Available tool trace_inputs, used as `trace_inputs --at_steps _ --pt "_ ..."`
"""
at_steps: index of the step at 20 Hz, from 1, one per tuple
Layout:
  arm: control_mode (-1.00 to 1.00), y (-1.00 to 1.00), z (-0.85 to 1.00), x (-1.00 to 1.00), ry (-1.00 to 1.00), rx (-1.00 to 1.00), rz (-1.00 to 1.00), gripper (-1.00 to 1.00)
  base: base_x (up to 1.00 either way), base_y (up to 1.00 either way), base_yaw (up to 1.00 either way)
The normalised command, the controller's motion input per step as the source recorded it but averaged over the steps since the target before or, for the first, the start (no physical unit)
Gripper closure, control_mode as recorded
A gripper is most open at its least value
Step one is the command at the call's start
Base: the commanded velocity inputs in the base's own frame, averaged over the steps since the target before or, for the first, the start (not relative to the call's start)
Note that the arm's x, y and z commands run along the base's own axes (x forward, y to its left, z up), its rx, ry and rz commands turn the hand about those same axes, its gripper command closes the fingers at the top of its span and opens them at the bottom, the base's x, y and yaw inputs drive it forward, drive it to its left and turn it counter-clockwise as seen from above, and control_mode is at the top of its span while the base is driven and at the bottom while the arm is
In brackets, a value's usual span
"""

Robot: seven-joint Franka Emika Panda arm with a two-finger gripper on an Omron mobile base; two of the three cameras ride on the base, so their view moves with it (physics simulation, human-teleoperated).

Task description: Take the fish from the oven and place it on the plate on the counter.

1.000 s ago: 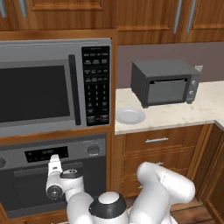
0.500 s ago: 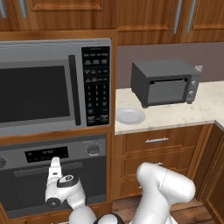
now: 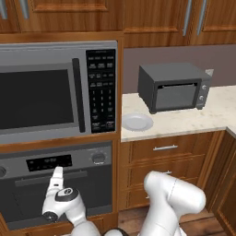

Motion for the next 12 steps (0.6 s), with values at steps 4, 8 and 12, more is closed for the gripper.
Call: trace_inputs --at_steps 4,8,12 --pt "-1.0 0.29 -0.21 0.47 0.01 -0.02 -0.02 -1.0 0.0 0.0 0.0" --pt "-1.0 0.06 -0.01 0.47 0.0 0.0 0.0 -1.0 0.0 0.0 0.0" --pt "-1.0 0.14 -0.1 0.47 -0.01 0.0 0.0 1.0 0.0 0.0 0.0"
